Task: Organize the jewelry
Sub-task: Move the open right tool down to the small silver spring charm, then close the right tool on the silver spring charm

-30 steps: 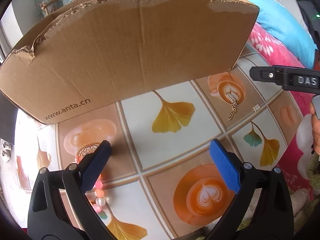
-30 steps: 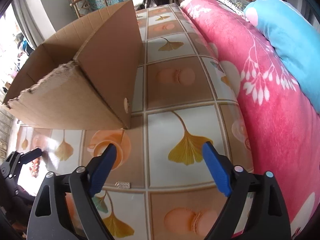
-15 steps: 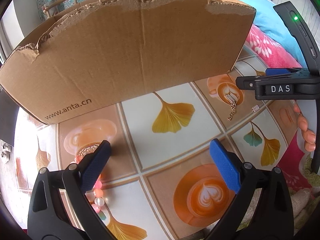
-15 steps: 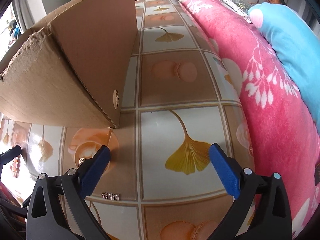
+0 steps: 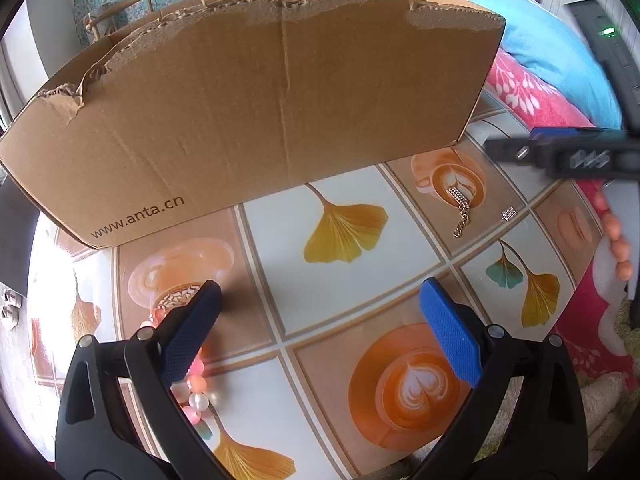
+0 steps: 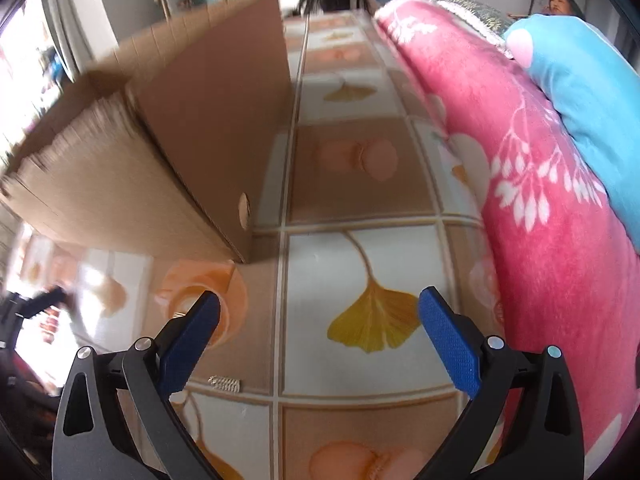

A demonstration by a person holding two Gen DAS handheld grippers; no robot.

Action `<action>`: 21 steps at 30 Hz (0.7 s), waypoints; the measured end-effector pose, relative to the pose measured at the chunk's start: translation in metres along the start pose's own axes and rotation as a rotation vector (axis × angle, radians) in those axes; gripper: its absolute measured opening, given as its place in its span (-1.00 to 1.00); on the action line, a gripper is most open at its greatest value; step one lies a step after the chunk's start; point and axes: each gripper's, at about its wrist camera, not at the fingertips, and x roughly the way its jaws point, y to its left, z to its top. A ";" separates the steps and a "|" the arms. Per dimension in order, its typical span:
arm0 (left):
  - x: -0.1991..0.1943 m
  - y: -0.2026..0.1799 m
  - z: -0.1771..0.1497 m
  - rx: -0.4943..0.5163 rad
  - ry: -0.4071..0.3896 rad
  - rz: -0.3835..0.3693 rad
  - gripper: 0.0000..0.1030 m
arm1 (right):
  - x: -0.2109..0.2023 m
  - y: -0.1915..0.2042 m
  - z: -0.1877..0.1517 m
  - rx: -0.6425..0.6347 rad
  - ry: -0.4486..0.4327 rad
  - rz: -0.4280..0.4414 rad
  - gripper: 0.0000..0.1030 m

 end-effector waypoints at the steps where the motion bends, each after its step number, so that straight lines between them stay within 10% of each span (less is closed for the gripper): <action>1: 0.000 0.000 0.000 0.000 0.002 0.000 0.85 | -0.007 -0.003 0.000 0.011 -0.022 0.017 0.87; 11: 0.000 -0.002 0.001 0.025 0.005 -0.016 0.85 | -0.050 0.004 -0.029 -0.077 -0.066 0.105 0.87; 21: -0.001 -0.002 -0.001 0.028 -0.001 -0.018 0.85 | -0.024 0.037 -0.049 -0.084 -0.017 0.125 0.05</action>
